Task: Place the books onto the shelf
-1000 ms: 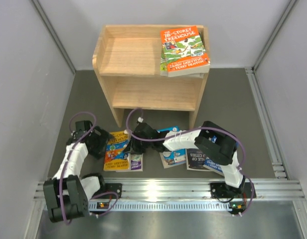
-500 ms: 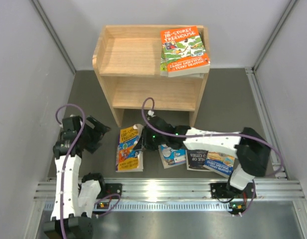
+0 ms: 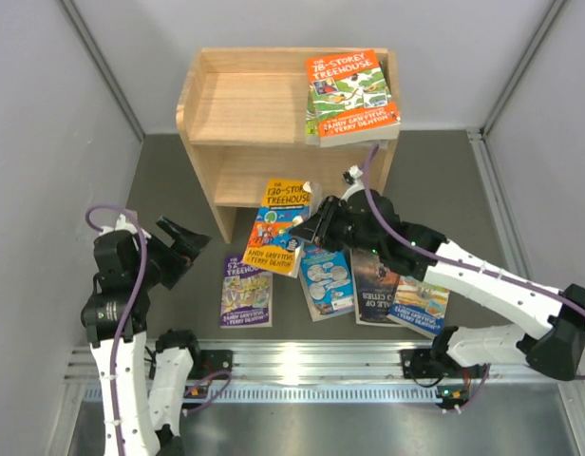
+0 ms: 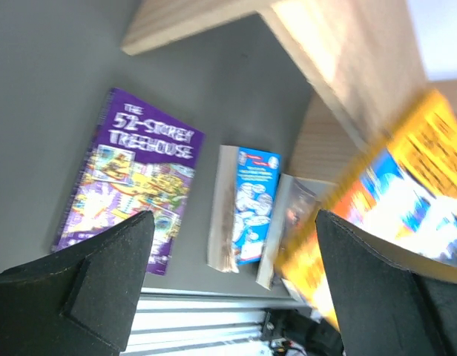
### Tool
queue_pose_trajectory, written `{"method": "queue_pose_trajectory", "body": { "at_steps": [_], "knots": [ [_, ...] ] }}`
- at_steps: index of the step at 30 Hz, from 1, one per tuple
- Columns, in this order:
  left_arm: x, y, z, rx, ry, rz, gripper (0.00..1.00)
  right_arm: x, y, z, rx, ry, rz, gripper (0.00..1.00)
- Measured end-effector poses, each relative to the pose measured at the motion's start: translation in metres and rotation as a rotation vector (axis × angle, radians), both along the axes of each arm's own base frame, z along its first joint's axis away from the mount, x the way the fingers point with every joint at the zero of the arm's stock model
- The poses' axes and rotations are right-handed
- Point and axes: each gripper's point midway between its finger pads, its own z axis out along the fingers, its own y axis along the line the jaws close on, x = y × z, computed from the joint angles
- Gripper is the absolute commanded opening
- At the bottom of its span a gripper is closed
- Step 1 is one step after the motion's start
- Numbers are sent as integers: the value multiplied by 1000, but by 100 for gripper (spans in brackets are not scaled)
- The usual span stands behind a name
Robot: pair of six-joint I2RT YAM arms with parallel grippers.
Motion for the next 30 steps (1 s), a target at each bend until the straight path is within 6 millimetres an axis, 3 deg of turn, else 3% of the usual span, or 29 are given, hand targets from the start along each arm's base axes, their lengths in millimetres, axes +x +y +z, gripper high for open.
{"method": "queue_pose_trajectory", "body": {
  "at_steps": [7,13,19,23,30],
  "knots": [
    [-7,-19,14,-82,-46,-79,95,48,1,-32,-30,65,-108,0],
    [-4,-29,22,-126,-82,-129,95,63,15,-19,61,75,-147,0],
    [8,-32,0,-196,-37,-118,94,78,29,-7,156,113,-191,0],
    [20,-32,-9,-250,-15,-93,94,85,35,-7,206,154,-216,0],
    [49,-37,-7,-302,-28,-84,94,97,47,-19,265,223,-245,0]
  ]
}}
